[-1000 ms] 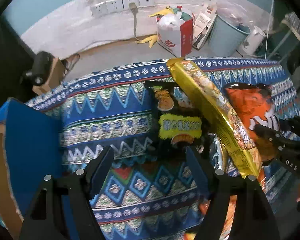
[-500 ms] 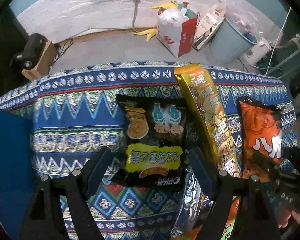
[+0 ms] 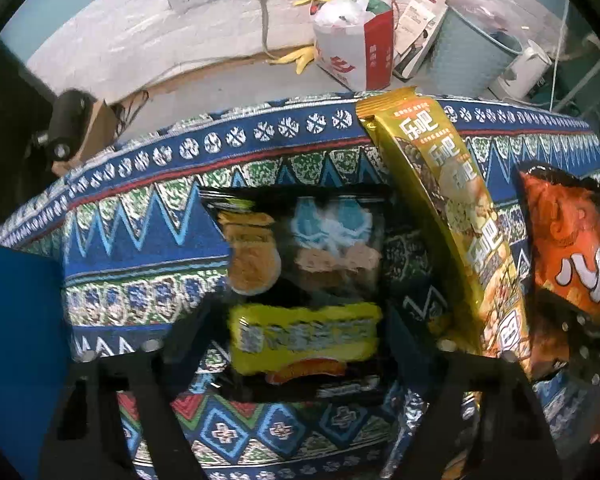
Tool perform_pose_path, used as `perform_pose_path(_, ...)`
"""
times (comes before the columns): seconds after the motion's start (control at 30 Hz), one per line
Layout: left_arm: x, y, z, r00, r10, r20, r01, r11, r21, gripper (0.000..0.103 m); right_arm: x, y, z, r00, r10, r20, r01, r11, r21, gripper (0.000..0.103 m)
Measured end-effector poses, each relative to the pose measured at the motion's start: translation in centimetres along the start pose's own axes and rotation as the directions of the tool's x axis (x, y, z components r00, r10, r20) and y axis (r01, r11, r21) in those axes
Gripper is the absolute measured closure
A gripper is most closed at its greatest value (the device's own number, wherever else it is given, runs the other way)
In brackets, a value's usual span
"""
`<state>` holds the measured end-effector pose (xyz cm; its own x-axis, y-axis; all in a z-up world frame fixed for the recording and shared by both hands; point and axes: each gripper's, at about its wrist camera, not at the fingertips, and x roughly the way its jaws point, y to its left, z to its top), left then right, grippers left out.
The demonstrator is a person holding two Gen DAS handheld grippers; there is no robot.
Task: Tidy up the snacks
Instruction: 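Grasp the black seaweed snack bag with the left tool while the right tool grasps the orange fish-snack bag, then carry the black bag over the box and open the left tool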
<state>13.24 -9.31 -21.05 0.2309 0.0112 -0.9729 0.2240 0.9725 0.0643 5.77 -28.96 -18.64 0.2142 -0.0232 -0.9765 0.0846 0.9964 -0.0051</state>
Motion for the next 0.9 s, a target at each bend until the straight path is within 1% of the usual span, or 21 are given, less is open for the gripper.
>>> perform_pose_path(0.03,-0.1,-0.1,-0.2,1.0,0.006,0.003,-0.006,1.0,0.019,0.041,0.3,0.2,0.0,1.0,-0.006,-0.003,0.006,1.0,-0.005,0.035)
perform_pose_path(0.07,-0.2,-0.1,-0.3,1.0,0.006,0.007,-0.006,1.0,0.028,0.042,0.5,0.4,0.1,1.0,-0.015,-0.002,0.015,1.0,-0.014,0.035)
perform_pose_path(0.13,-0.5,0.3,-0.6,1.0,-0.019,0.007,0.018,0.999,0.028,0.043,0.9,0.7,0.1,0.999,-0.041,0.007,0.041,0.999,-0.035,0.036)
perform_pose_path(0.2,-0.7,0.8,-0.9,1.0,-0.018,0.008,0.018,1.0,0.023,0.043,0.8,1.3,0.0,0.997,-0.078,0.022,0.079,0.995,-0.059,0.053)
perform_pose_path(0.23,-0.8,0.9,-0.9,1.0,-0.015,0.01,0.015,1.0,0.025,0.043,0.6,1.4,0.0,0.995,-0.09,0.031,0.092,0.994,-0.066,0.055)
perform_pose_path(0.3,-1.2,1.3,-1.1,1.0,-0.002,0.018,0.002,1.0,0.031,0.043,0.2,1.3,0.1,0.996,-0.074,0.044,0.077,0.996,-0.053,0.061)
perform_pose_path(0.37,-2.0,1.9,-1.3,0.999,0.005,0.034,-0.006,1.0,0.031,0.043,-0.2,1.2,0.2,0.996,-0.072,0.047,0.074,0.996,-0.051,0.063)
perform_pose_path(0.53,-4.0,2.8,-2.1,0.997,0.021,0.072,-0.023,0.999,0.033,0.043,-1.5,1.4,0.5,0.994,-0.079,0.07,0.083,0.995,-0.056,0.064)
perform_pose_path(0.73,-6.6,3.7,-3.1,0.992,0.014,0.128,-0.018,0.999,0.034,0.043,-4.0,3.0,0.8,0.989,-0.09,0.119,0.101,0.991,-0.093,0.064)
perform_pose_path(0.9,-8.5,4.1,-3.7,0.986,0.026,0.167,-0.034,0.998,0.044,0.043,-5.6,4.5,1.0,0.986,-0.073,0.147,0.091,0.989,-0.119,0.064)
